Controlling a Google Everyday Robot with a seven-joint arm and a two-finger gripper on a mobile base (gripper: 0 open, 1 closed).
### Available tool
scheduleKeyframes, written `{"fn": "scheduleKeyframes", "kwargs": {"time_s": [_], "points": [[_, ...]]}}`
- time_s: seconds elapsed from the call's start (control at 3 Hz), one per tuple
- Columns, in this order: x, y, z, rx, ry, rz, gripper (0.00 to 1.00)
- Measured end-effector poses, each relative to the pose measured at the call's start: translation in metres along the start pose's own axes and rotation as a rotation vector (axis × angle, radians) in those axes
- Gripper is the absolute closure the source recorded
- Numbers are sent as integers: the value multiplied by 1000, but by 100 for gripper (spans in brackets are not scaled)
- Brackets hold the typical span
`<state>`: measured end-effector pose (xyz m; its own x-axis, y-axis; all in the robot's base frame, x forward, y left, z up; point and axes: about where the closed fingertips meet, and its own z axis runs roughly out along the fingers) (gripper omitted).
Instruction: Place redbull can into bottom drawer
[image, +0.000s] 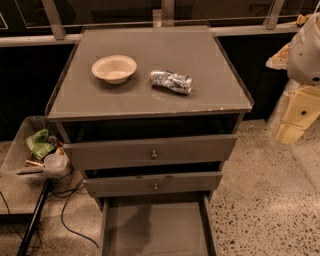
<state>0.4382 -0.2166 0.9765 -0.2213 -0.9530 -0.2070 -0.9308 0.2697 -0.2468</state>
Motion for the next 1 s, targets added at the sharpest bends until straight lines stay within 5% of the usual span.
{"fn": "scheduleKeyframes", "kwargs": {"time_s": [0.33, 0.67, 1.0], "points": [[0, 0, 0, 0, 0, 0, 0], [-18, -18, 5, 23, 10, -46, 0], [-49, -52, 17, 21, -47, -99, 0]]}}
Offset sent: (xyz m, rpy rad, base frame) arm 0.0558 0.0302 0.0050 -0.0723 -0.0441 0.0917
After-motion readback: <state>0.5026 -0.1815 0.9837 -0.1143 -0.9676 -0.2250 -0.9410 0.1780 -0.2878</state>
